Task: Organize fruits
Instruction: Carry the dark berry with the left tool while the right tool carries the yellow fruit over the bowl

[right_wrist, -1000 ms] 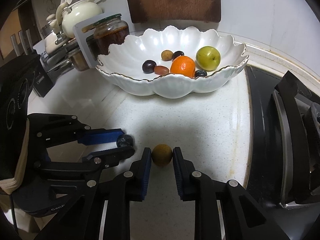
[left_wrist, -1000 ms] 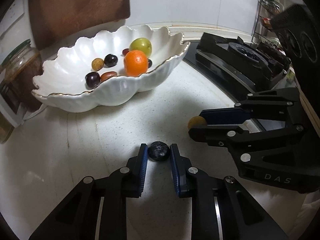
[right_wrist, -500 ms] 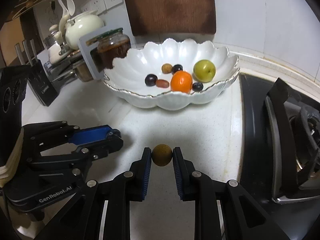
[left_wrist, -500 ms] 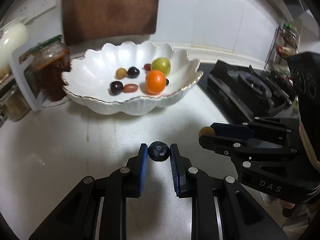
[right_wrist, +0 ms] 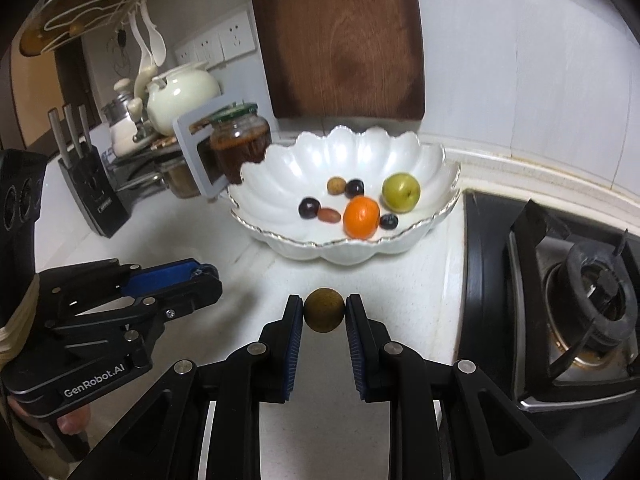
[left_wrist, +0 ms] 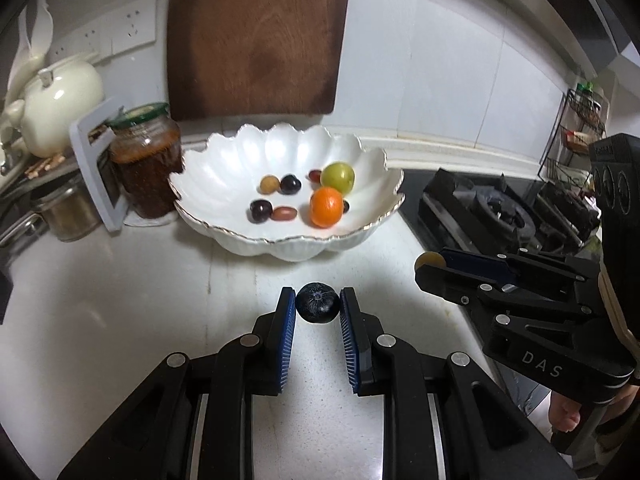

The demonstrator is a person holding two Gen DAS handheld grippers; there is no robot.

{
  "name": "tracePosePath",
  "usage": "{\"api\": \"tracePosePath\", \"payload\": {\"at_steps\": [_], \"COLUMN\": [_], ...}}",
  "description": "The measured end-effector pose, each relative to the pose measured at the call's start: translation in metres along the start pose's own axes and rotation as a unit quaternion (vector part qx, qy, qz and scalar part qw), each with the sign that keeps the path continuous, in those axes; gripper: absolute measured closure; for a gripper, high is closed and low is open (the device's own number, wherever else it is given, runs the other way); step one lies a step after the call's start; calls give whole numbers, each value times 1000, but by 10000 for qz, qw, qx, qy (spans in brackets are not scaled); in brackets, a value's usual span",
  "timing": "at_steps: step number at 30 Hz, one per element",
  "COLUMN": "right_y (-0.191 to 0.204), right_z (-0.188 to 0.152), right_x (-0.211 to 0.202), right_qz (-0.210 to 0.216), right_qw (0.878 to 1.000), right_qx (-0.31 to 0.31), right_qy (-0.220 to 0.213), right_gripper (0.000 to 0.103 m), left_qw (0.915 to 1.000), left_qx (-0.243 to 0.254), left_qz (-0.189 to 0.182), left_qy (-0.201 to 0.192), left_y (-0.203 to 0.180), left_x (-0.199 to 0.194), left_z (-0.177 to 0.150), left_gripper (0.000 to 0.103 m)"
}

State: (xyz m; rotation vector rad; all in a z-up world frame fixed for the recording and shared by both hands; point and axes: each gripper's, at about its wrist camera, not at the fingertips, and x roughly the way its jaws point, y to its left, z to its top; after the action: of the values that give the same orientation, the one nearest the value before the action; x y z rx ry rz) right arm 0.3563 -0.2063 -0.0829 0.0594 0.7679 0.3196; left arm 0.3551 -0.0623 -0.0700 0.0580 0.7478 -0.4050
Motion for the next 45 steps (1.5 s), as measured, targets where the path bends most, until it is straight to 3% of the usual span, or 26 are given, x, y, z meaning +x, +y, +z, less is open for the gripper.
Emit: {"api": "tracePosePath", "payload": {"at_steps": [8,20,36,45], "right_y": [3,-3,-11,-10], "right_z": [14,41,98,130], "right_x": [-18,-32,-12,13], "right_qz": [-2,-124,-43,-261], "right_qw": [9994,9971,9963,9966], "right_qx": [39,133,354,183], "right_qy": [-346,-737,-781,-758], "right_gripper": [79,79,79,79], "left_qw": [9991,9963,9937,9933], "left_qx": [-231,-201,-360,-410], "left_qz": [126,499,622,746], "left_qy": [-339,-665,-864,-777], "left_y": [1,2,19,32], "left_x": [-21,-34,-19,0], "left_z": [15,42,94,119], "left_gripper": [80,80,80,80]}}
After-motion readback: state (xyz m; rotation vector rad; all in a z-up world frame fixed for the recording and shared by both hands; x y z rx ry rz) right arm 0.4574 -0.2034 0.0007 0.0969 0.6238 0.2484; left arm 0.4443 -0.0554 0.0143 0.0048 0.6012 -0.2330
